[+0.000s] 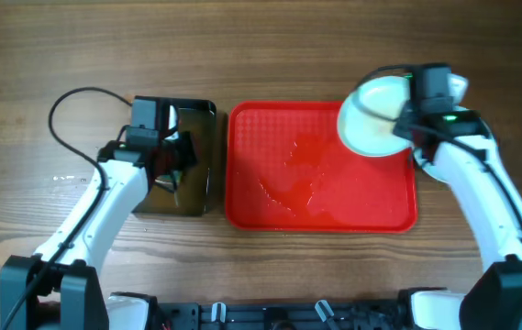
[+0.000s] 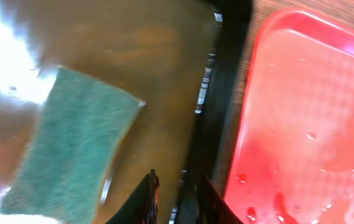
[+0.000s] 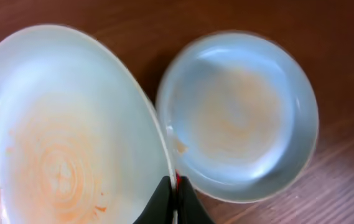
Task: Clean dirty plates on tray and stack at the side
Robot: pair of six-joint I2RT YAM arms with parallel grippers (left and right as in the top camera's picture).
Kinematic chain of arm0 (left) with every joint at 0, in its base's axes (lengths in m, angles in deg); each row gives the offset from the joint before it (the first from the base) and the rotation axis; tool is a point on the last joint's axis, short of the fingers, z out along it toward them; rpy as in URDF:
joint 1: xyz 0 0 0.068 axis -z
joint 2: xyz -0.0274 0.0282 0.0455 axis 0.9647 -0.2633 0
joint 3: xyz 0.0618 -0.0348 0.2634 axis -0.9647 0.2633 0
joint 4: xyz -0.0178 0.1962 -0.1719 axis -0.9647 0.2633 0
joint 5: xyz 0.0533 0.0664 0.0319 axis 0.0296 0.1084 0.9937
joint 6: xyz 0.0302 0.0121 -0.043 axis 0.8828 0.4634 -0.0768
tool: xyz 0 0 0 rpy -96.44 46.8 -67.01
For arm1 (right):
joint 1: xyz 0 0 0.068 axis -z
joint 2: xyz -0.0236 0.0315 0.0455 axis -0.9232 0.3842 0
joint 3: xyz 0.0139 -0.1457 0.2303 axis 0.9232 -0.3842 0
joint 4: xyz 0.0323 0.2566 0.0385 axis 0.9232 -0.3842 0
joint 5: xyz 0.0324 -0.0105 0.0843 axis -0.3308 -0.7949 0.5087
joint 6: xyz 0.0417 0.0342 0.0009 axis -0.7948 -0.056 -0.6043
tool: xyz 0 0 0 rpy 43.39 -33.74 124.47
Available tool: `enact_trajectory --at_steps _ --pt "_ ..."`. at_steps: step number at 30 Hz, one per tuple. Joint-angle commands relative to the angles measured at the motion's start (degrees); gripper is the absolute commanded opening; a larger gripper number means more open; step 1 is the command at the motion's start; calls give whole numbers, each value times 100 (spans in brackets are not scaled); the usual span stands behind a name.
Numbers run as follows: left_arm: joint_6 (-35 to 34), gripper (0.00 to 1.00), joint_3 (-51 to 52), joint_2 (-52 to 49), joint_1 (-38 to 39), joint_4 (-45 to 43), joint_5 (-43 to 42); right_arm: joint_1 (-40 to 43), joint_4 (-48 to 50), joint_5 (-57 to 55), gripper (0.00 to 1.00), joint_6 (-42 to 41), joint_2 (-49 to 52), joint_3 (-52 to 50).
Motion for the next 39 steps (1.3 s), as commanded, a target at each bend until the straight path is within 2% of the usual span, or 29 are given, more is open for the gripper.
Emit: enact_trajectory --at_steps 1,6,13,18,19,20,22,25,29,37,39 --pt "28 18 31 -24 413 -367 13 920 -114 1305 4 -195 -157 46" --pt "28 19 31 -201 1049 -850 13 2124 -245 1532 4 -184 -96 -44" --pt "26 21 31 -898 1633 -1266 13 2708 -323 1510 6 -190 179 -48" --pt "26 22 31 -1145 1705 -1342 13 2732 -407 1333 6 -192 339 -48" --pt "26 22 31 -1158 1705 -1340 13 2732 -404 1335 11 -192 339 -48" --pt "26 23 31 -1161 1705 -1342 13 2732 -409 1335 25 -192 339 -48" --pt "26 23 31 -1161 1705 -1342 13 2732 -428 1338 26 -190 339 -48" --pt "26 23 31 -1161 1705 -1342 13 2732 -466 1364 33 -192 339 -48" --pt "26 24 31 -1161 1705 -1342 17 2732 -490 2004 43 -125 339 -48" --pt "26 22 35 -1211 1705 -1342 17 2726 -647 2415 42 -46 339 -48" --pt "26 19 35 -1329 1705 -1335 17 2726 -658 2417 41 26 339 -48"
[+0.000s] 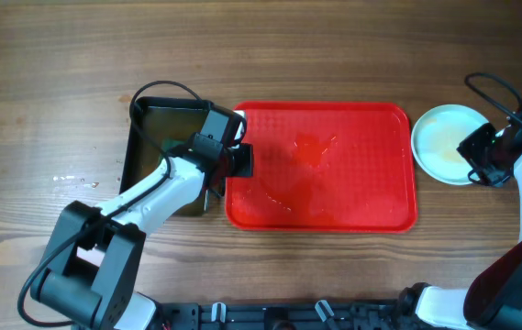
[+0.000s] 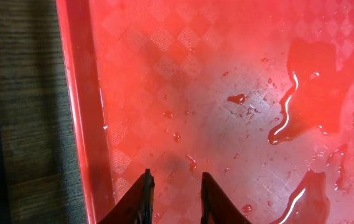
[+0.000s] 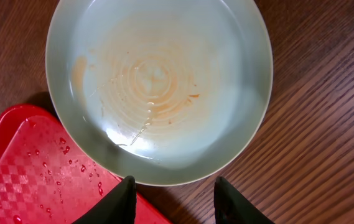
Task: Clean dirty plates on tray and stack at the side
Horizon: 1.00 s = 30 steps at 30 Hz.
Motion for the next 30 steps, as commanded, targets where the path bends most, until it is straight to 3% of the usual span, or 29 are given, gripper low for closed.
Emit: enact_trajectory --at_steps 1,2,3,7,12,30 --pt "26 13 26 -289 20 26 111 11 -31 109 41 133 87 -37" --pt "26 5 26 -337 20 85 321 11 -33 122 41 133 87 -37" --pt "26 4 26 -369 20 164 568 11 -37 125 41 133 87 -37" --pt "-125 4 26 -382 20 376 1657 11 -87 125 41 136 87 -37" --pt "-328 4 24 -382 20 396 2229 11 -111 125 41 275 87 -37" --pt "-623 4 24 -380 9 649 2916 11 -129 514 41 723 87 -37"
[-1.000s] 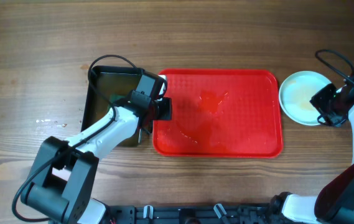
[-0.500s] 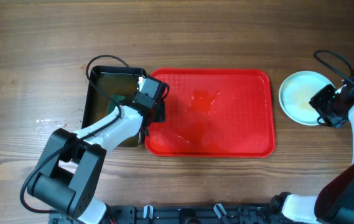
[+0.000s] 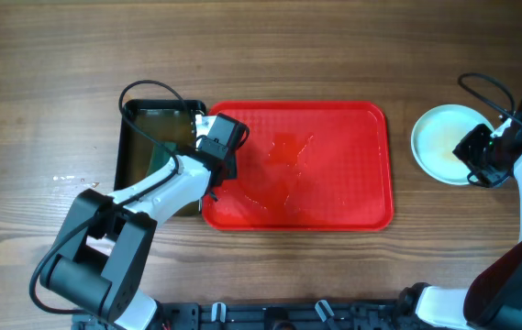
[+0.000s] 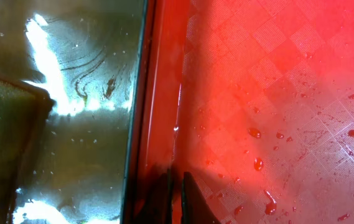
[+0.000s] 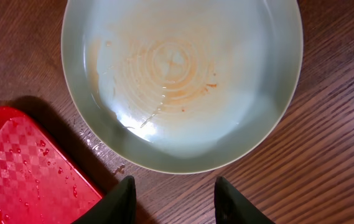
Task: Clean dirty plates on tray and stack at the side
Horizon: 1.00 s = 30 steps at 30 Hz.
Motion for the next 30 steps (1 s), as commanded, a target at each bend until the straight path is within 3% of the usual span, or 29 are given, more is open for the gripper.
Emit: enact_trajectory --at_steps 1,14,19,25,28,30 --pt "-79 4 24 -46 -63 44 479 11 -31 162 42 120 87 -37" --pt "-184 4 4 55 -68 -74 640 11 -48 313 44 417 87 -37" --pt "-181 6 -210 857 -68 -79 573 0 -46 745 48 708 87 -37" --pt "-179 46 -210 1646 -116 376 297 -667 -9 1062 59 1322 85 -35" --pt "-181 69 -210 1700 -557 719 -586 -1368 39 1058 74 1552 85 -22" --pt "-181 78 -210 1700 -1095 859 -1471 -1851 4 1038 81 1626 85 24"
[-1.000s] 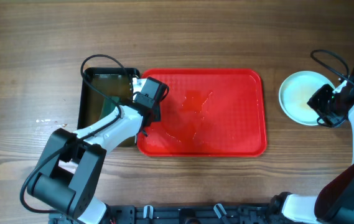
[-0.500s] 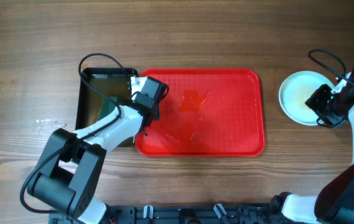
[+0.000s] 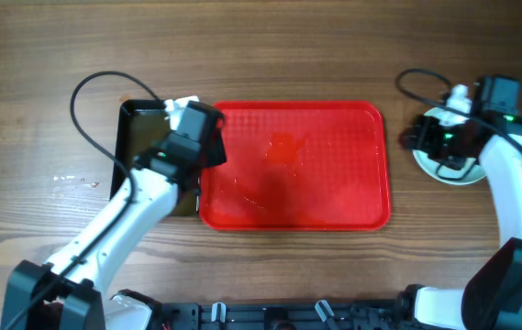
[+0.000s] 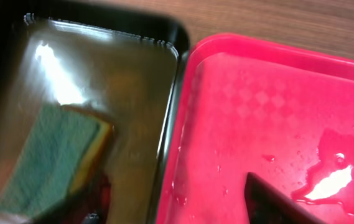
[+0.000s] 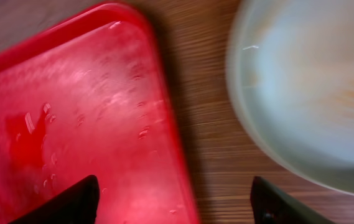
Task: Clean dirty plates on tray and stack at the side
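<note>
The red tray (image 3: pixel 297 174) lies mid-table, wet, with no plates on it; its puddles show in the left wrist view (image 4: pixel 326 180). The pale plates (image 3: pixel 462 174) stand on the wood right of the tray, orange smears still on the top one (image 5: pixel 313 87). My right gripper (image 3: pixel 421 137) hangs open over the gap between the tray's right rim (image 5: pixel 164 112) and the plates, fingers (image 5: pixel 65 199) wide apart. My left gripper (image 3: pixel 204 156) is open above the seam between tray and black tub (image 4: pixel 170 56). A green-and-yellow sponge (image 4: pixel 52 158) lies in the tub's water.
The black water tub (image 3: pixel 141 137) touches the tray's left edge. Cables loop over the table behind both arms. Bare wood lies along the far and near edges and at the far left.
My left gripper has let go of the tray's left rim and now stands open higher up, over the tub and tray edge. My right gripper has moved left off the plates and spread wider.
First my right gripper held a smeared plate by another plate on the wood, and my left was over the sponge tub. Then both plates sat stacked beside the tray. Later my left gripper was shut on the rim, with the tray further left against the tub. Now both grippers are open.
</note>
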Robot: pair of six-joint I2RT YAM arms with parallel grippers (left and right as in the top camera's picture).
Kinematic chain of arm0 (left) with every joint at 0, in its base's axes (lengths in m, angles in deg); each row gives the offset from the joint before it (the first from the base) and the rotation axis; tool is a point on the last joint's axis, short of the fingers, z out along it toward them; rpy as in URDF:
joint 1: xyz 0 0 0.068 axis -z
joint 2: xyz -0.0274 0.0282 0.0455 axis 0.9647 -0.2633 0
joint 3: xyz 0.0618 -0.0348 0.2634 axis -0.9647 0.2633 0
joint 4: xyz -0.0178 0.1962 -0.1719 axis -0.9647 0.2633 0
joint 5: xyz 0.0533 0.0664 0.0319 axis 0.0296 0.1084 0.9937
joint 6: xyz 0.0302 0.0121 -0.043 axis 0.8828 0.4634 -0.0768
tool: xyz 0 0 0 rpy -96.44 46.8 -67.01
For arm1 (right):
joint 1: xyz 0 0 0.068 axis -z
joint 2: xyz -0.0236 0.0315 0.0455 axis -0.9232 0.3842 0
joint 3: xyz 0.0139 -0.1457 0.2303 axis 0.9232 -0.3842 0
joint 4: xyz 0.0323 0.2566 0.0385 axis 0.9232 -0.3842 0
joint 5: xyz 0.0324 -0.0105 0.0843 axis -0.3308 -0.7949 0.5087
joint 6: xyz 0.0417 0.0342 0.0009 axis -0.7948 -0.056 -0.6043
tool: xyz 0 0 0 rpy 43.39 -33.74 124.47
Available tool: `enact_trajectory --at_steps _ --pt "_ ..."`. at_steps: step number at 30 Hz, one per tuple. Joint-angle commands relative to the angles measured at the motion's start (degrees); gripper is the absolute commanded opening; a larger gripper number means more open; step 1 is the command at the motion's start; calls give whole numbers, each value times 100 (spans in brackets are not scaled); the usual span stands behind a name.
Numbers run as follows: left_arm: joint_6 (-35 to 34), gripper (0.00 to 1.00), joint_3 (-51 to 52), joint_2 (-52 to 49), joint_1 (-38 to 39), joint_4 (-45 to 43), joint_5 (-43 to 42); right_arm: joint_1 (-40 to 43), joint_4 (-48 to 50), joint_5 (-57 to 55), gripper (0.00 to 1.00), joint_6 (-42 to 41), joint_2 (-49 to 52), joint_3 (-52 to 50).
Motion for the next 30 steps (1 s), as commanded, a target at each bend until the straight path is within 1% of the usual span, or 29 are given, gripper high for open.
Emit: enact_trajectory --at_steps 1,2,3,4,5,8,10,11,14,16,18,20,22,25,27,30 --pt "2 85 -48 66 -925 210 -1567 -664 -44 116 82 299 85 57" --pt "0 89 -48 66 -1121 286 -1735 -833 -122 114 85 341 83 92" --pt "-11 94 -48 66 -1340 437 -1858 -1029 -273 109 91 341 72 144" --pt "-153 98 -48 66 -1620 780 -1871 -1143 -341 85 99 328 35 149" --pt "-157 100 -48 66 -1738 990 -1880 -1220 -398 2 99 264 -9 149" --pt "-149 100 -48 98 -1996 1899 -1930 -1438 -566 -225 100 249 -323 146" --pt "-9 100 -35 304 -1971 2413 -1932 -1556 -651 -507 99 -7 -841 52" --pt "37 100 -22 485 -1886 2518 -1923 -1578 -610 -533 99 -39 -1108 -37" --pt "50 100 83 1110 -1611 2559 -1904 -1591 -389 -560 100 -37 -1939 -409" --pt "2 100 280 1729 -1333 2472 -1530 -1591 -168 -651 100 7 -2608 -761" --pt "4 99 577 2465 -1012 2260 -1233 -1591 57 -643 99 127 -3401 -1086" --pt "-48 100 870 3440 -688 2087 -1086 -1591 87 -643 99 111 -4186 -1185" --pt "-166 100 970 4242 -597 2133 -911 -1591 85 -643 99 114 -4601 -1187" --pt "-168 100 970 4933 -597 2159 -916 -1591 81 -643 99 114 -4765 -1187" --pt "-168 100 970 5141 -597 2164 -916 -1591 76 -643 99 114 -4712 -1189" --pt "-168 100 973 5145 -597 2168 -916 -1591 79 -643 99 114 -4590 -1189"
